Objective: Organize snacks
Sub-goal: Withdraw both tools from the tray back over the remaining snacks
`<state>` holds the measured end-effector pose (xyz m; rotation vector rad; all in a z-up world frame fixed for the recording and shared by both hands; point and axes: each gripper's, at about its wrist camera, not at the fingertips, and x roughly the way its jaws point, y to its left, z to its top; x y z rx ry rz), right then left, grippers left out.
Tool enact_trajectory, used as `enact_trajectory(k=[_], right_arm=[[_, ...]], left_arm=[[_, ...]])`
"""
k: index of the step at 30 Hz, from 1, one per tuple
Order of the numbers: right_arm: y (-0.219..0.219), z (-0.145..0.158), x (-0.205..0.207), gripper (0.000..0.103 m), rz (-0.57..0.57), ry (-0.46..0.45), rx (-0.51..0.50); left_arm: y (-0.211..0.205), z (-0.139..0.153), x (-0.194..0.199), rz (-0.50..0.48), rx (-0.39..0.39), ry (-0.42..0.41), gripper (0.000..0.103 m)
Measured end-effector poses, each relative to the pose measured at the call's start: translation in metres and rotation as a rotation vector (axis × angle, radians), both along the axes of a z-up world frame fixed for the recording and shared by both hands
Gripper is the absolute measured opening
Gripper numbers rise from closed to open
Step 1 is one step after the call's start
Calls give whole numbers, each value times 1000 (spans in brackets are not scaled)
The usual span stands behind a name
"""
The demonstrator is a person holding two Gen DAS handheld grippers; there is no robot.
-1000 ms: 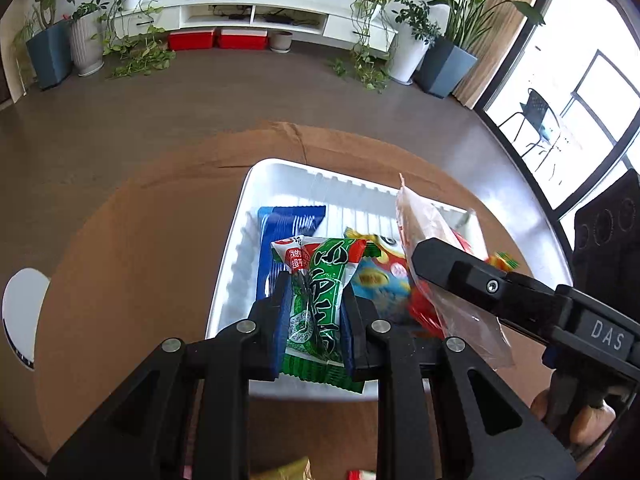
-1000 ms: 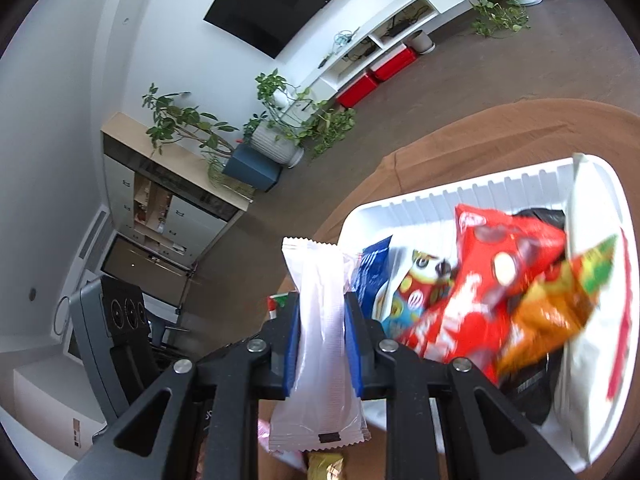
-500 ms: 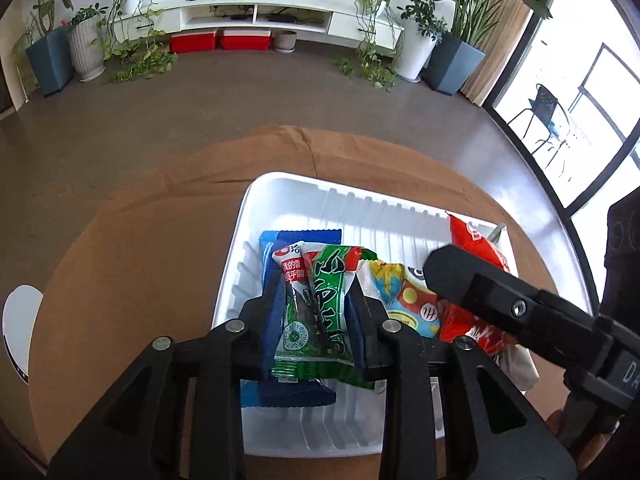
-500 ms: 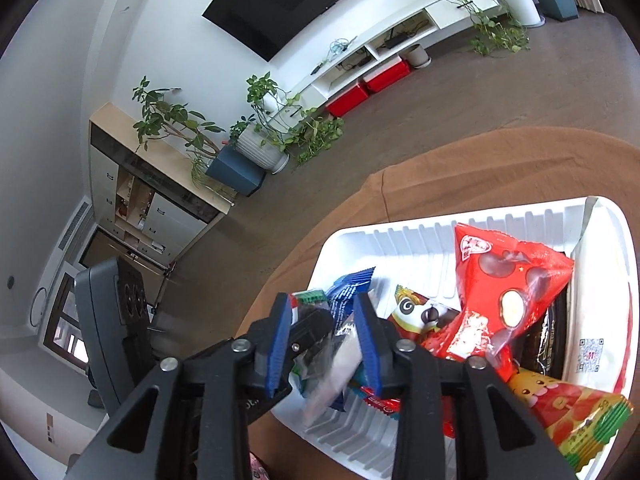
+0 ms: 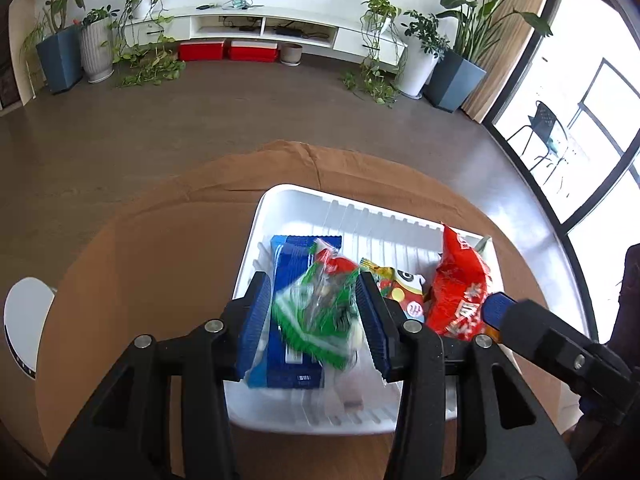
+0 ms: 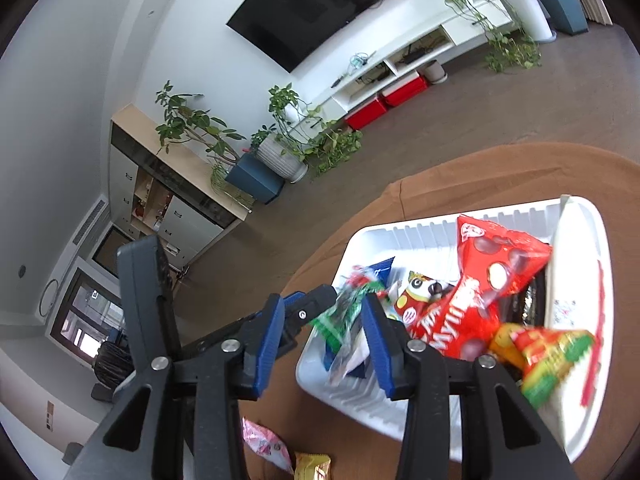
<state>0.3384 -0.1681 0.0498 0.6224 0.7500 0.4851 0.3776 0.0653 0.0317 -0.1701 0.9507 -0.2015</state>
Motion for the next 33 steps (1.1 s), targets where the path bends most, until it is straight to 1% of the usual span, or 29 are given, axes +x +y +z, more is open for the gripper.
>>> enact_trajectory(k=[5, 7, 10, 13, 16, 19, 23, 27, 28, 30, 33], right_arm=[[-1, 9, -31, 48, 24, -41, -33], [-1, 10, -43, 51, 33, -55, -49], [1, 9, -64, 51, 53, -68, -84], [5, 6, -85, 52, 74, -80, -129], [14, 2, -109, 52, 104, -100, -214], [27, -2, -128, 52, 131, -118, -292], [49, -8, -151, 52, 182, -138, -380], [61, -13, -164, 52, 215, -150, -421], [64, -14, -166, 52, 223, -149, -423], [67, -16, -170, 53, 231, -149, -431], [69, -18, -175, 54, 237, -156, -450]], left_arm=[[7, 11, -31, 6, -1, -19, 42], [12, 16, -48, 7, 5, -29, 42], [20, 24, -76, 11, 12, -47, 43], [28, 31, -109, 12, 29, -63, 46], [36, 32, -141, 12, 64, -78, 47], [42, 25, -171, 11, 93, -72, 47], [51, 7, -209, -13, 129, -47, 47], [53, -11, -239, -51, 190, -30, 47], [54, -15, -249, -65, 191, -28, 47], [53, -20, -258, -92, 199, -25, 47], [50, -23, -273, -138, 235, -41, 48]])
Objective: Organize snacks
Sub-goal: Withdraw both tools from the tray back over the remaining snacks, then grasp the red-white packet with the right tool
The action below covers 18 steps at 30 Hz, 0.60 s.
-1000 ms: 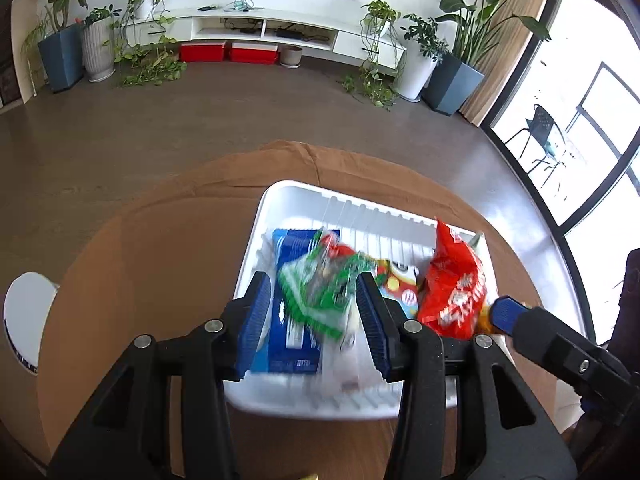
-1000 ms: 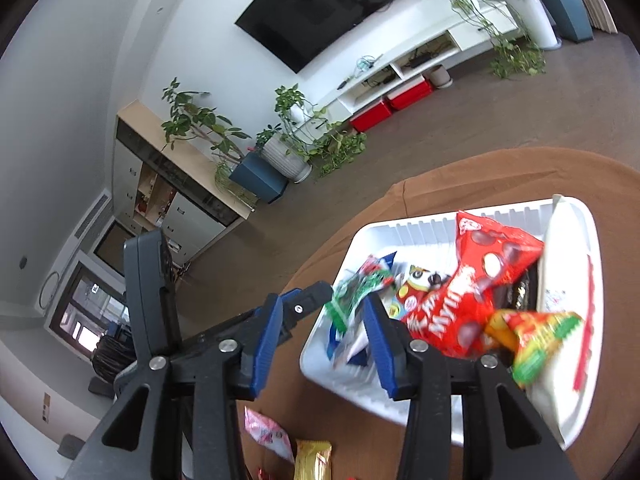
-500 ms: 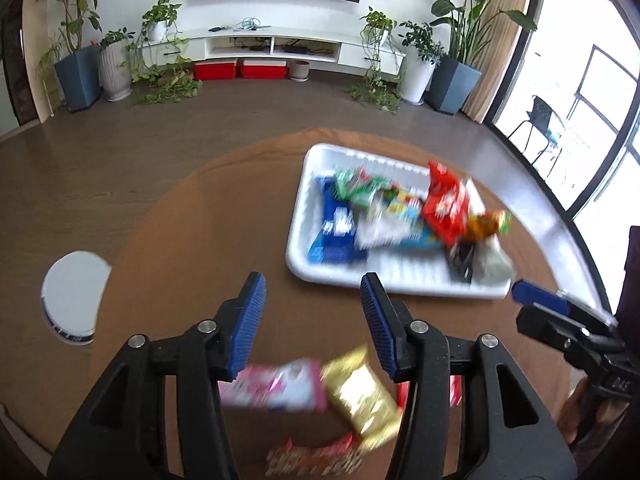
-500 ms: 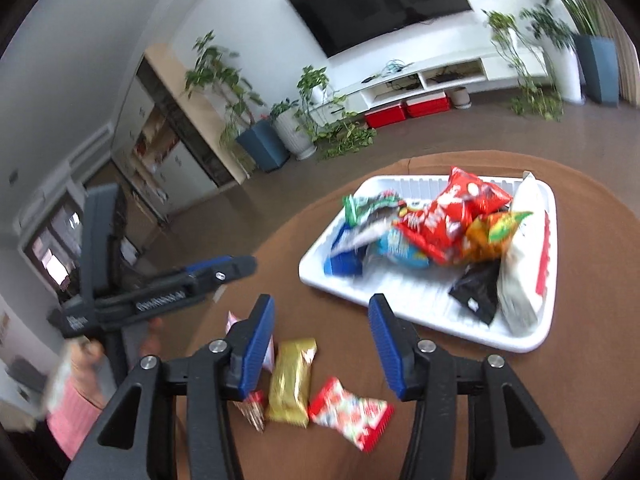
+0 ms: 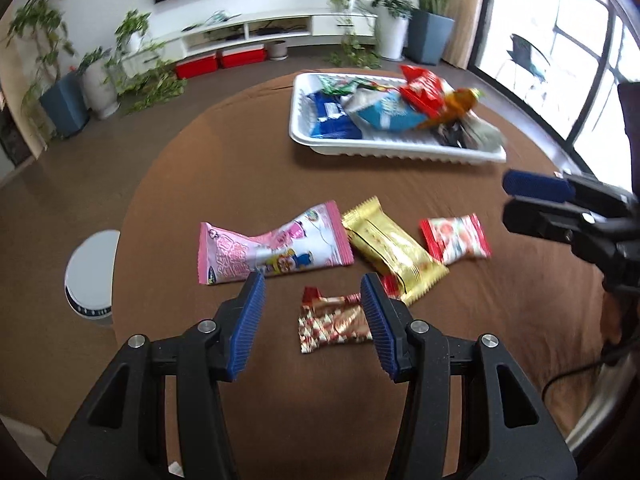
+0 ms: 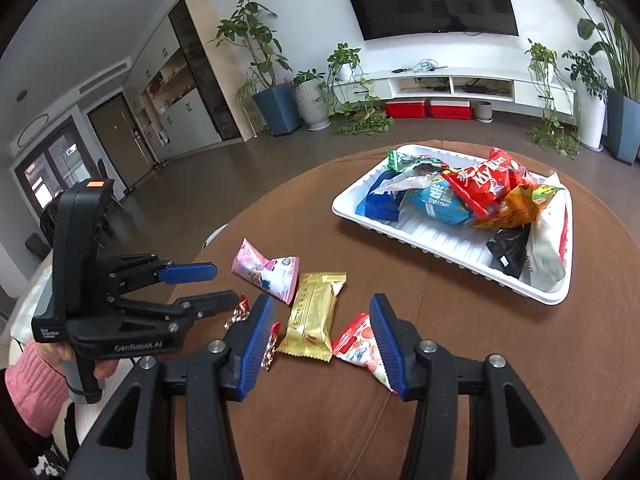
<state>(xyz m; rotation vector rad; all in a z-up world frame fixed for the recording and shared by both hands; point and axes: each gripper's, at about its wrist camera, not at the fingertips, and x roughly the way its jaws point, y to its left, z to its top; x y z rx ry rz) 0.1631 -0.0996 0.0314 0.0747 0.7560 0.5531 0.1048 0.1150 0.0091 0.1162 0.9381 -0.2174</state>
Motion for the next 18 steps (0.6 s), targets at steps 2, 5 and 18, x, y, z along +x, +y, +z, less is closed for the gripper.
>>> enact_trajectory(k=[2, 5, 18], right_arm=[[2, -2, -2, 54, 1, 5, -3], [5, -4, -7, 54, 2, 5, -14], [8, -10, -11, 56, 20, -7, -103]], left_arm=[[-4, 0, -5, -35, 5, 0, 49], [-13, 0, -5, -97, 30, -1, 54], [-42, -18, 5, -320, 191, 11, 54]])
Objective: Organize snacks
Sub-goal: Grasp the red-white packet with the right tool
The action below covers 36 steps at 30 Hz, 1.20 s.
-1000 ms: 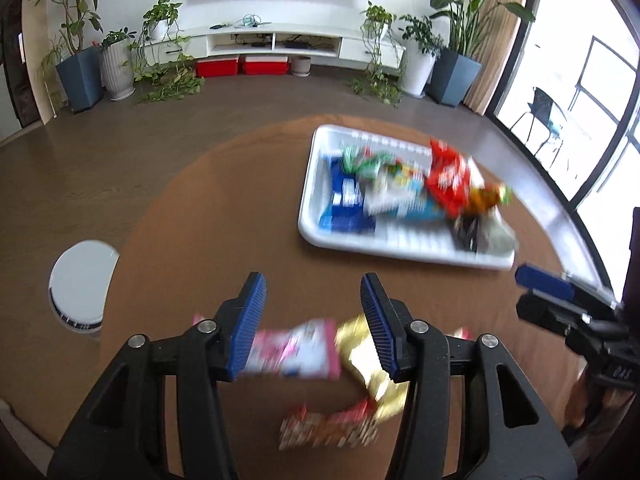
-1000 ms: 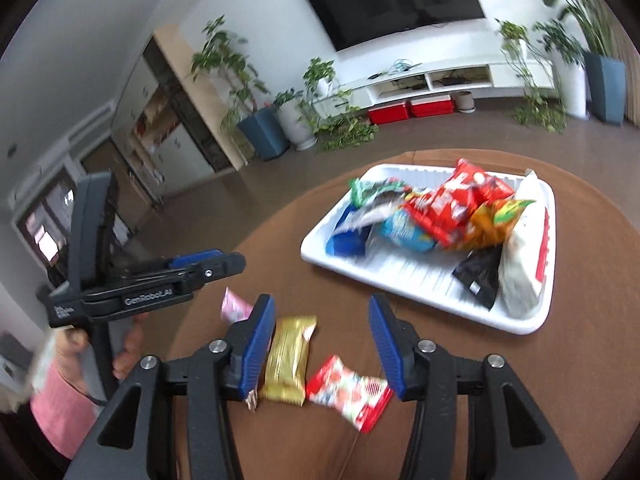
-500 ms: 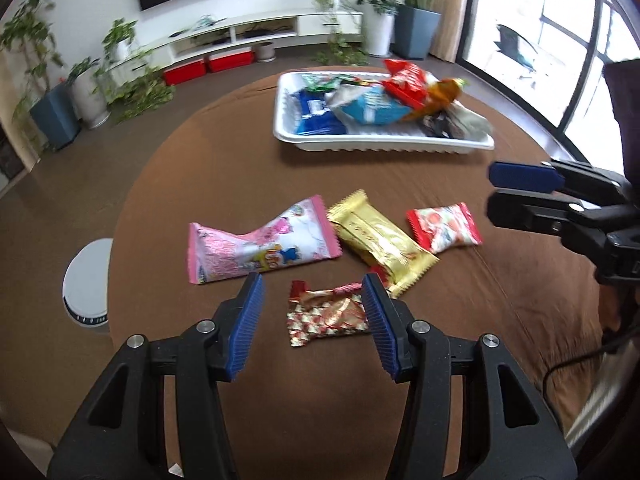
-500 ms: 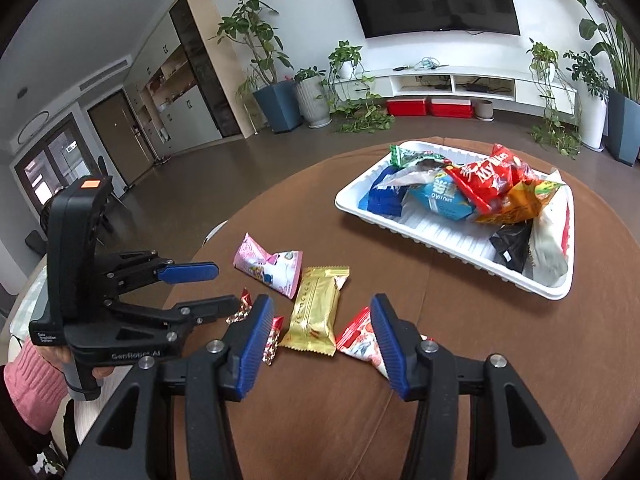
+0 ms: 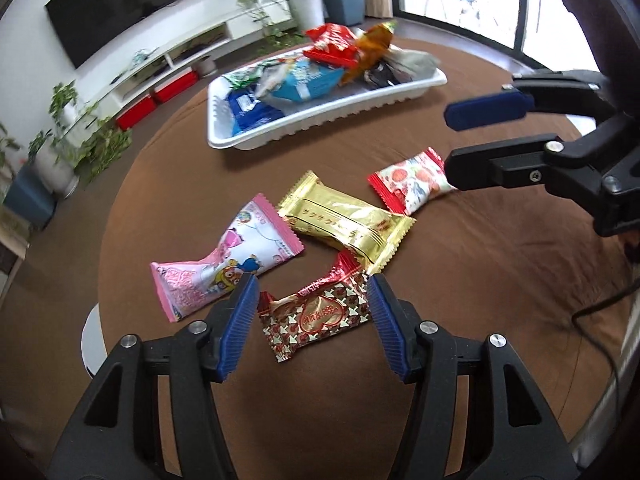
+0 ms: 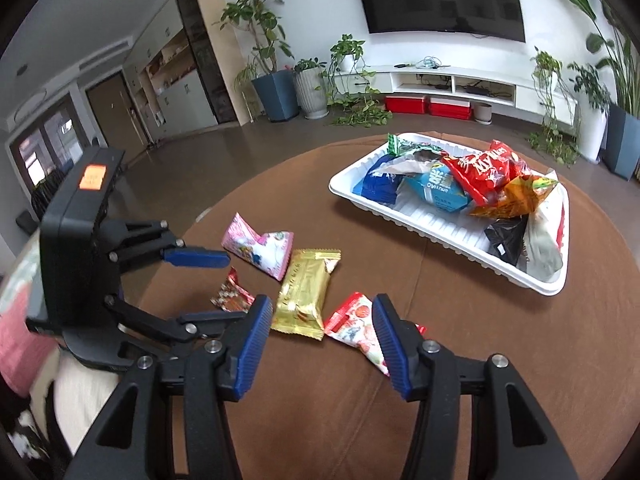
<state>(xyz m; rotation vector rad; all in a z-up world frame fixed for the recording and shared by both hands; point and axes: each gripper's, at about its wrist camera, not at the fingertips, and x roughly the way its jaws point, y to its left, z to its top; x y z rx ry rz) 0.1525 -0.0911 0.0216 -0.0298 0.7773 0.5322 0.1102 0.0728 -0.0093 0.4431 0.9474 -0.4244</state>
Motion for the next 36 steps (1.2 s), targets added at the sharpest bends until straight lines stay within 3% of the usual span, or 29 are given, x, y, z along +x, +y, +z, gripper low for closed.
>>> enact_trajectory(k=[14, 21, 28, 33, 36], right_arm=[[8, -28, 9, 57, 176, -61, -305], [3, -47, 33, 59, 225, 24, -314], [1, -56, 40, 58, 258, 56, -300], [1, -56, 41, 41, 276, 60, -290], [-1, -54, 41, 38, 264, 64, -282]], left_arm=[[-5, -21, 12, -139, 104, 25, 57], [-7, -28, 19, -178, 114, 39, 61], [-2, -30, 24, -189, 62, 66, 63], [4, -31, 30, -181, 14, 92, 61], [3, -31, 25, -196, 14, 76, 50]])
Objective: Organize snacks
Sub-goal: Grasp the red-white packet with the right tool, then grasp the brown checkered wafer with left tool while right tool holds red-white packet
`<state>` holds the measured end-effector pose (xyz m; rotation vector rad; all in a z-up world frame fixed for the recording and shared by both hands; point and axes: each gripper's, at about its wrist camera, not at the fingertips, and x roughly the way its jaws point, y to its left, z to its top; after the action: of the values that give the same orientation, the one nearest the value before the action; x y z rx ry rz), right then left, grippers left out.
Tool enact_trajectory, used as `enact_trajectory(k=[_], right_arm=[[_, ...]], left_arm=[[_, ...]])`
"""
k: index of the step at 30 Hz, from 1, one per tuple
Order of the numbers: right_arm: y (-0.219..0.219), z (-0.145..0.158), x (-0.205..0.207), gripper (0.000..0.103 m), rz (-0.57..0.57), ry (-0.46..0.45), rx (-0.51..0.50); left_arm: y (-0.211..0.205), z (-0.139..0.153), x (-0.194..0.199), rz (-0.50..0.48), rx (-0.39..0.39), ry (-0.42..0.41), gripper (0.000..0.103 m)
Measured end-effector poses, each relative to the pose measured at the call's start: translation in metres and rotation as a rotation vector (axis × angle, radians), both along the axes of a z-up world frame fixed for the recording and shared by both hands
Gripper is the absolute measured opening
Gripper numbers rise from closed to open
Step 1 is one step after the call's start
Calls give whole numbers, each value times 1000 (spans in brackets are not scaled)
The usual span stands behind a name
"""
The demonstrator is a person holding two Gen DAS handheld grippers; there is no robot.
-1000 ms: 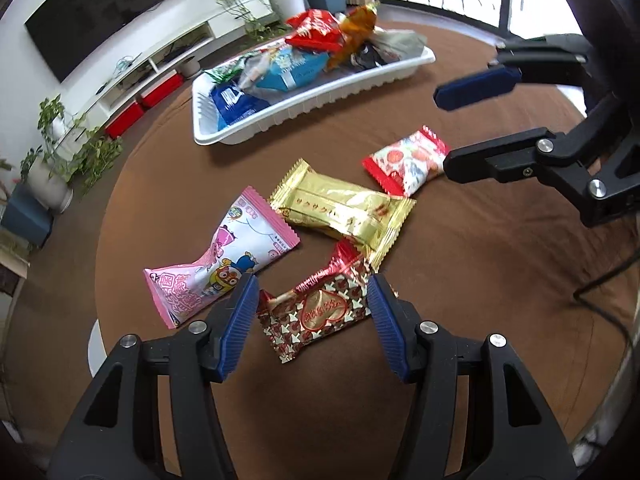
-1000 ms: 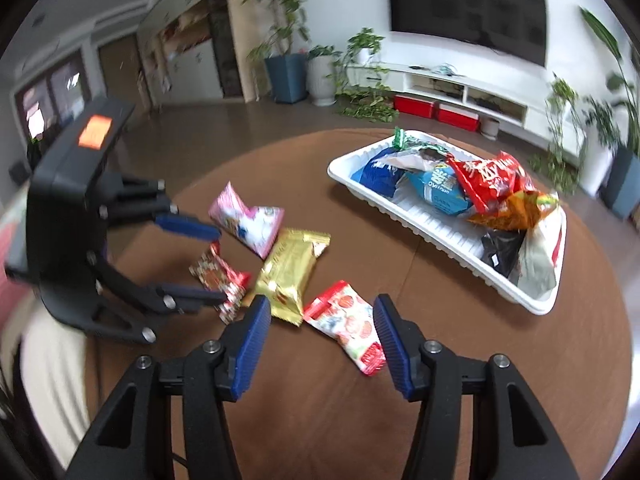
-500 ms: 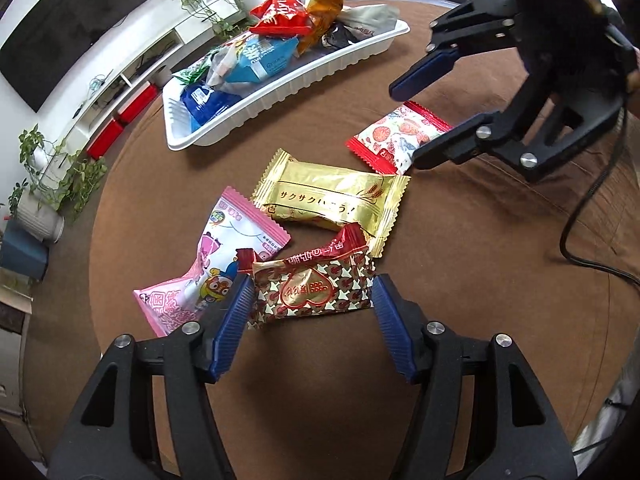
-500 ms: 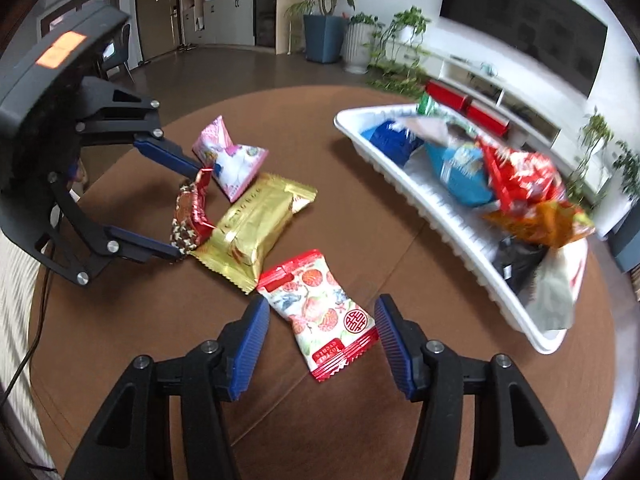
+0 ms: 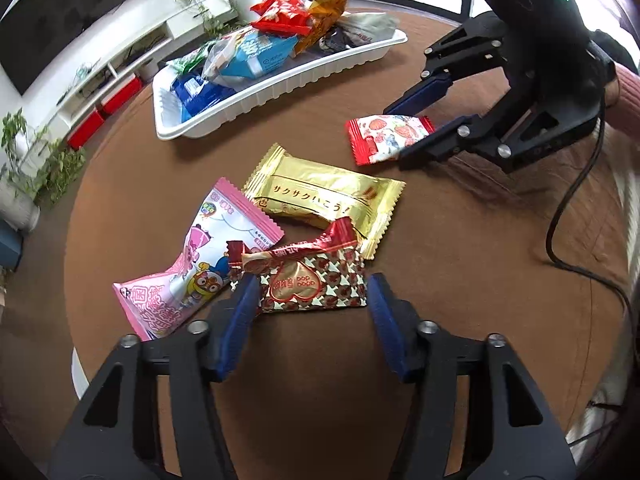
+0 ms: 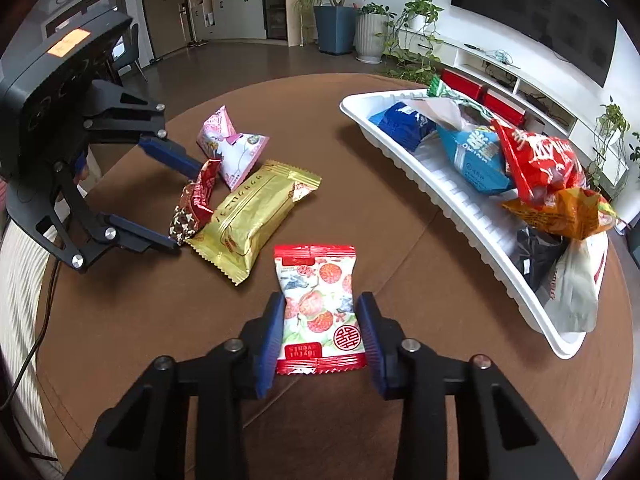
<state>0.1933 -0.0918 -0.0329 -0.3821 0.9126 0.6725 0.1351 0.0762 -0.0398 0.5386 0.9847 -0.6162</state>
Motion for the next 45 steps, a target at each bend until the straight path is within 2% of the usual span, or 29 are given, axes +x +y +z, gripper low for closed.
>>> enact_trajectory(k=[5, 7, 10, 11, 14, 16, 22, 24, 26, 27, 29, 31, 41, 45], right_arm=[[-14, 0, 0, 36, -40, 44, 83], [-20, 0, -2, 36, -57, 66, 129], [-24, 0, -8, 36, -74, 76, 156], [-25, 0, -10, 36, -78, 77, 160], [-26, 0, -15, 36, -87, 74, 165], [-27, -1, -17, 36, -92, 78, 177], [-28, -2, -23, 36, -100, 65, 179], [-28, -3, -23, 36, -104, 64, 186], [-31, -4, -24, 36, -108, 65, 193], [-32, -4, -24, 36, -111, 66, 198], [-33, -4, -25, 37, -116, 64, 201], [-34, -4, -26, 37, -120, 62, 204], [-35, -4, -28, 38, -135, 56, 207], [-33, -4, -30, 38, -131, 45, 191]], left_arm=[[-4, 2, -7, -17, 6, -8, 32], [-4, 2, -9, -14, 5, -2, 31], [0, 3, -9, -2, -28, 34, 29], [3, 5, -10, 4, -45, 39, 23], [7, 9, -12, 12, -80, 74, 23], [6, 10, -17, 21, -63, 73, 23], [14, 1, -6, 170, -111, 210, 24], [21, 3, 2, 235, -184, 254, 31], [28, 2, 10, 320, -219, 293, 57], [32, 2, 14, 355, -253, 314, 60], [39, 2, 22, 424, -336, 365, 60], [43, 2, 29, 491, -382, 401, 60], [35, 2, 47, 681, -432, 386, 60], [34, 1, 50, 721, -424, 351, 53]])
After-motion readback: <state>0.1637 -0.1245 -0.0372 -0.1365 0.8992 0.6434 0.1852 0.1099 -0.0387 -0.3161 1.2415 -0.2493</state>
